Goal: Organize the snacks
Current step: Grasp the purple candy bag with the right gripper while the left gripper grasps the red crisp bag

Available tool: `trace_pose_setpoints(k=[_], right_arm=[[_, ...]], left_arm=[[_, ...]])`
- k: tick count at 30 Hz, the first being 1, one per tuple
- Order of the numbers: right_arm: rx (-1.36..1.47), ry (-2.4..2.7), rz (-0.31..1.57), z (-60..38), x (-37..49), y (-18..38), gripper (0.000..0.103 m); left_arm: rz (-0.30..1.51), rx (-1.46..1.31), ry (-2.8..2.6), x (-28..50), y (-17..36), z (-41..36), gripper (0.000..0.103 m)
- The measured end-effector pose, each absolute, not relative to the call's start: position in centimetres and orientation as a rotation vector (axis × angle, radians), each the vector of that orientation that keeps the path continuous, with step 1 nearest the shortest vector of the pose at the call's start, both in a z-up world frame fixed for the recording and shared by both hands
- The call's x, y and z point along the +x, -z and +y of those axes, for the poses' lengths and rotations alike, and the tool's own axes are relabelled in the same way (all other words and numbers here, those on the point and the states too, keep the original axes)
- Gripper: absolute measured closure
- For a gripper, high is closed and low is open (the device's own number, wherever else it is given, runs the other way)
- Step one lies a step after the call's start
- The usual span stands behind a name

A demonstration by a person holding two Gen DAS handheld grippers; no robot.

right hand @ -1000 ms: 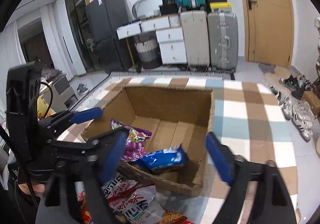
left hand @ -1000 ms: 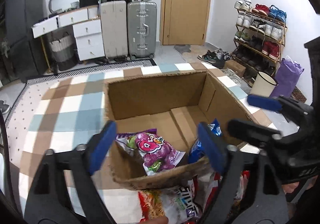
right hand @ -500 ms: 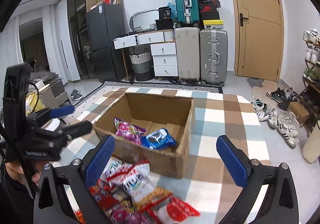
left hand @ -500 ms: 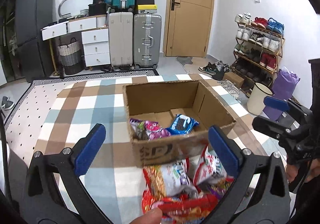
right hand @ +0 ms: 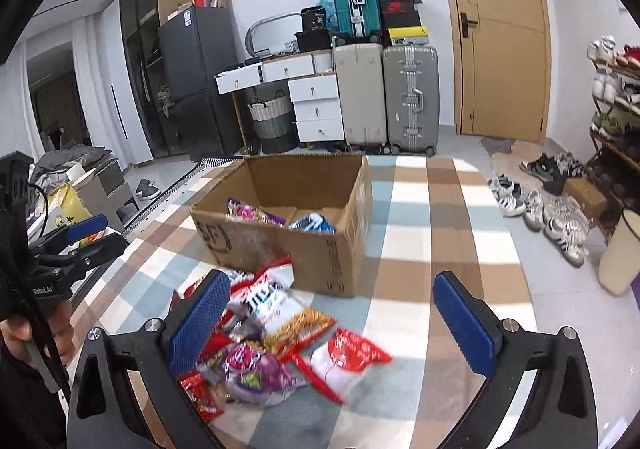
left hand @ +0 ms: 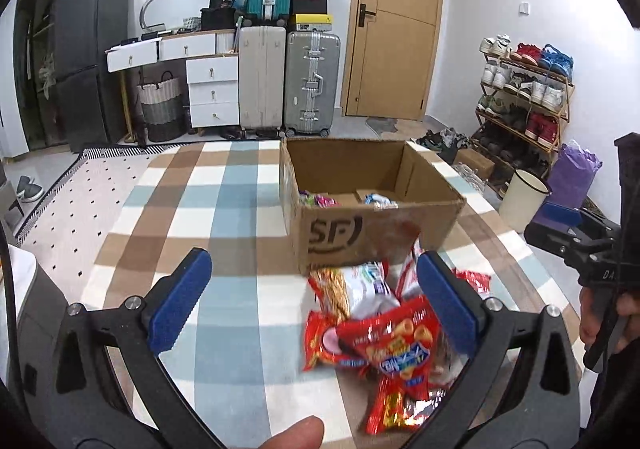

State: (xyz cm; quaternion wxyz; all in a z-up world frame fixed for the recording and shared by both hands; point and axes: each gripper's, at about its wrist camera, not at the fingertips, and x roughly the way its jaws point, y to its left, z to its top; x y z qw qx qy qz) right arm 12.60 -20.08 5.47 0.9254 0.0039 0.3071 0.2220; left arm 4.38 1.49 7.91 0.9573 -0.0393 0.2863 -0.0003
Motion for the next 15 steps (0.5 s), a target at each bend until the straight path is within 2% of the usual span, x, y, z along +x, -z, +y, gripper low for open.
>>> trace_pose_setpoints(k=[15], right_arm=[[-0.013,-0.559,0.722,-18.8,12.2,-1.2,0.000]], left_arm=[[0.641,-0.055,0.101,4.9,-4.2,-1.0,0.001]])
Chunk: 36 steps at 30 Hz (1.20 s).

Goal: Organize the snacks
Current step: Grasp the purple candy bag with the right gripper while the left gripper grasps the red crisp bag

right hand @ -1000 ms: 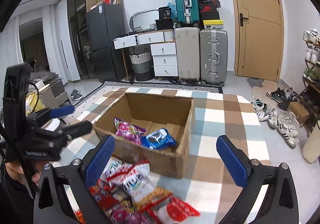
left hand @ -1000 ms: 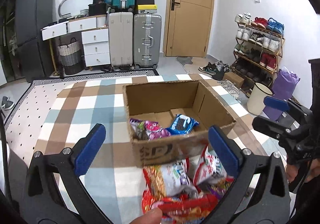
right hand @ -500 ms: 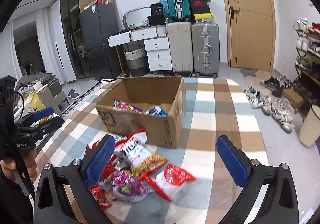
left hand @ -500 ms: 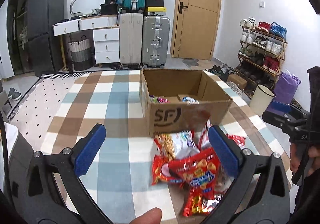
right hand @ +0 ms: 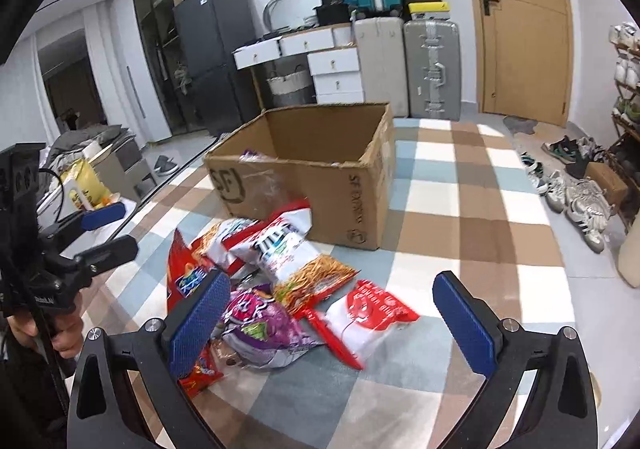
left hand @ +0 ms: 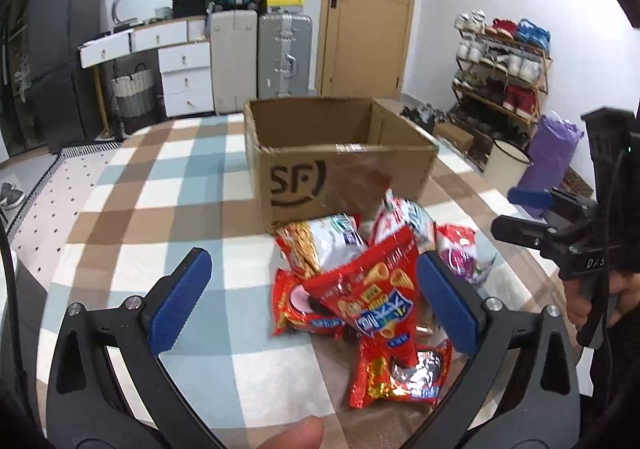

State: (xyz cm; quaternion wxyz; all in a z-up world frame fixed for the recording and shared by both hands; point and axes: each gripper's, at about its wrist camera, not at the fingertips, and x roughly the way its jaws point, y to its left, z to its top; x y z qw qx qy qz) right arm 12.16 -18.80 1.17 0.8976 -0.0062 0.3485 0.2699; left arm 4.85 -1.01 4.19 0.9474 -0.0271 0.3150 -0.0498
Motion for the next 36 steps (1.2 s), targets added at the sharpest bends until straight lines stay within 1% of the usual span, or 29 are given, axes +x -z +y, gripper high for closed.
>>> trace_pose_setpoints(k=[2,5,10,20,36], right_arm=[[-0.022,-0.582,0.724,-18.4,12.0,-1.0,0.000],[-0.055,-0.609,0.737,-17.6,11.9,-0.5,0.000],[-0.096,-0.647,0.794,-16.6,12.2,1.6,0.000],[-0.084,-0.697,0.873,-15.2,12.7,4.2,0.000],[-0.140,-0.652,0.828,-13.0,12.3,5.1,0.001]], left_arm=[[0.637,-0.063,0.101,5.0,-3.6,-1.0,0.001],[0.683,-0.077,0.113,5.6,-2.5,-1.1,0.001],[0.711,-0.059,0.139,6.3,-1.1,-1.9,0.001],[0.727,-0.097,0.150,7.2,0.6,-2.2,0.001],[0.772,-0.174,0.157,8.7,2.2,-2.1,0.001]])
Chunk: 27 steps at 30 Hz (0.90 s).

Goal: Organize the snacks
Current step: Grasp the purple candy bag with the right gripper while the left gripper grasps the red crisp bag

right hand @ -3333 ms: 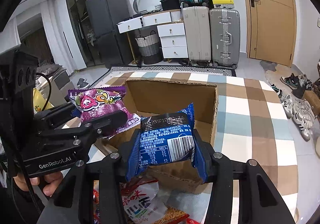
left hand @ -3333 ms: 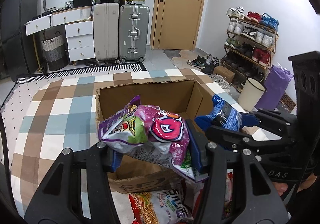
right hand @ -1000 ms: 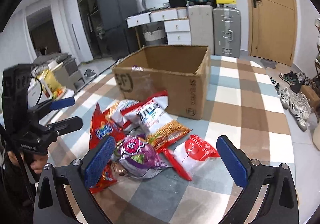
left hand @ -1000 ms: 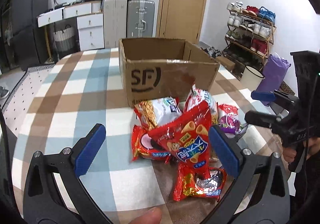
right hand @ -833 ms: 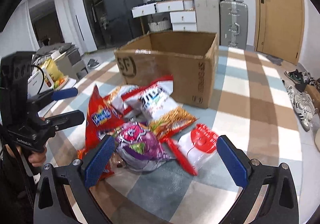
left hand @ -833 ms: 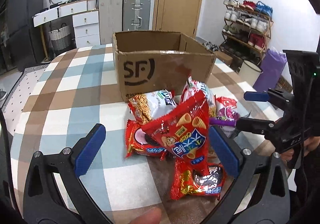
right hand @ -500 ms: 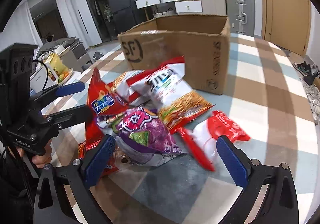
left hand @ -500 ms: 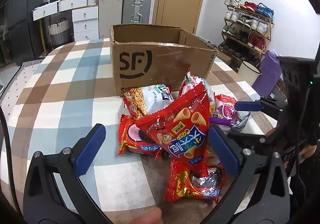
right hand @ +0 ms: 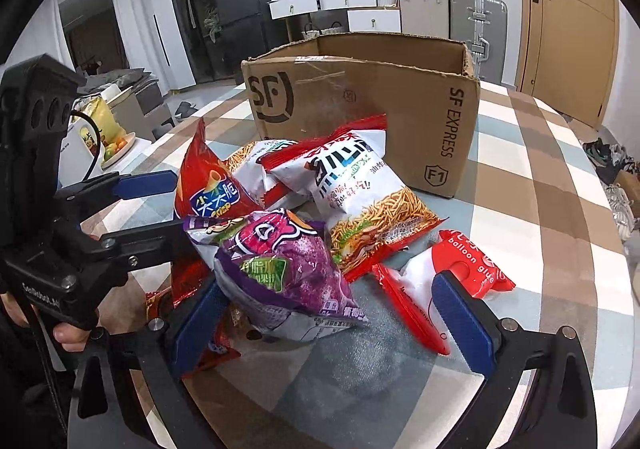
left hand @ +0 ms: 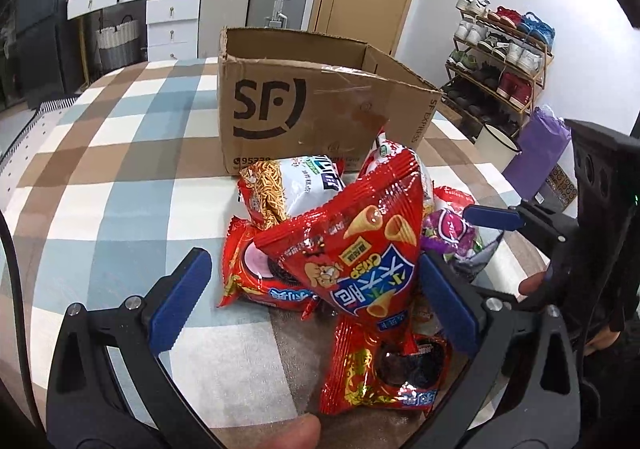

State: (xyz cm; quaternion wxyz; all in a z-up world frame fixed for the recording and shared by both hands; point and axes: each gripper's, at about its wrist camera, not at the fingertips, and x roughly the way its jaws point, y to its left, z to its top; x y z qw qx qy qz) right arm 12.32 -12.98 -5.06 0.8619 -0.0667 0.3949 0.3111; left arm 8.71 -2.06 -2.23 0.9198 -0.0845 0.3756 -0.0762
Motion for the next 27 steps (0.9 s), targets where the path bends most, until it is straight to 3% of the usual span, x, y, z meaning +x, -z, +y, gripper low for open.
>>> trace_pose_setpoints(k=[8,19,22,27], right_arm=[[-0.133,-0.687,0.803,-13.0,12.0,4.8,0.023],[-0.112,-0.748,0.815,-12.6,11.7,4.9,0.040],[-0.101,-0.758,0.831,-12.5,11.8,5.0,0.044],[-0.085,-0.767,0.825,-12.6,11.7,5.0,0.049]], left_arm=[[0.785,-0.205,0.156,10.2,2.9,-1.7,0.001],[0.782,-0.192,0.278,10.3,3.3,-2.6,0.056],[0.767,-0.175,0.295,10.0,3.2,-2.9,0.064],[0.741,-0.169,0.301,9.4,2.9,-2.8,0.066]])
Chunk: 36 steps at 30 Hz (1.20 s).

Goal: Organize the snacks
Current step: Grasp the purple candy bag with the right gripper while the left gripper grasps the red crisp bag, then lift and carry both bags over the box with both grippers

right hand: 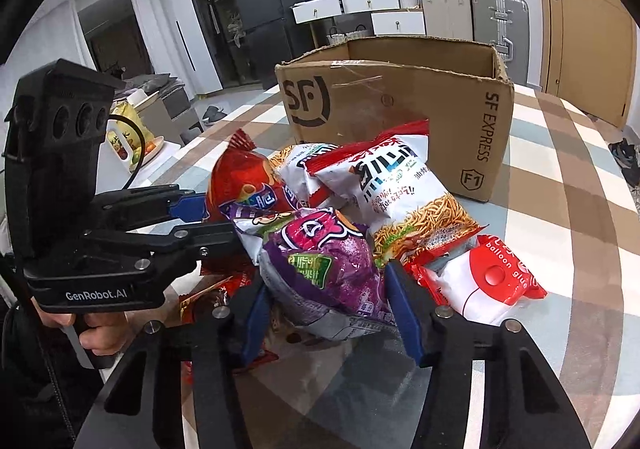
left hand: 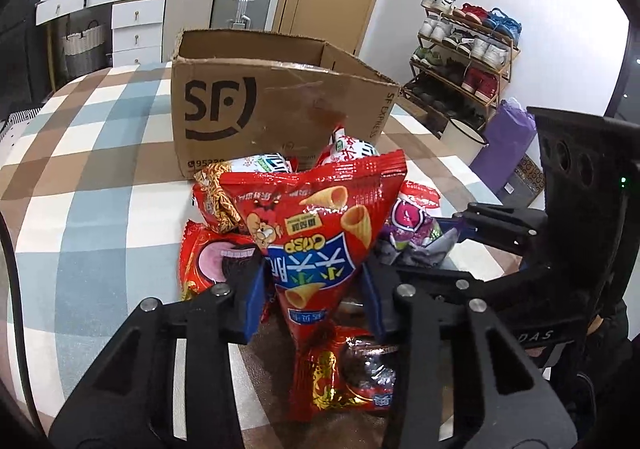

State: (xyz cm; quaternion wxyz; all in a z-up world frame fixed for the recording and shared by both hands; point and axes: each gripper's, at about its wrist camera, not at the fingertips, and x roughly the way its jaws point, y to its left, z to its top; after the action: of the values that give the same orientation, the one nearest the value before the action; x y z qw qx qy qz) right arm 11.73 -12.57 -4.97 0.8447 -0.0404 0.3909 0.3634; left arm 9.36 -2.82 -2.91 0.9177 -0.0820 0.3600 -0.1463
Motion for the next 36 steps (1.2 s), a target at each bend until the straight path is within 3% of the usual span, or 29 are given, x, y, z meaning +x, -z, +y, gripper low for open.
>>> trace_pose_setpoints(k=[13,36], right_arm=[[-0.043,-0.785,0.799,-13.3,11.5,4.1,0.062],[0.041,-0.739,0.685,-16.2,12.6,-2.0,0.063]], left_arm=[[0.688,-0.172,0.273,8.1,1.4,-1.4,0.066],[0.594,-0.162,0.189,8.3,-4.4,0.1,0.066]])
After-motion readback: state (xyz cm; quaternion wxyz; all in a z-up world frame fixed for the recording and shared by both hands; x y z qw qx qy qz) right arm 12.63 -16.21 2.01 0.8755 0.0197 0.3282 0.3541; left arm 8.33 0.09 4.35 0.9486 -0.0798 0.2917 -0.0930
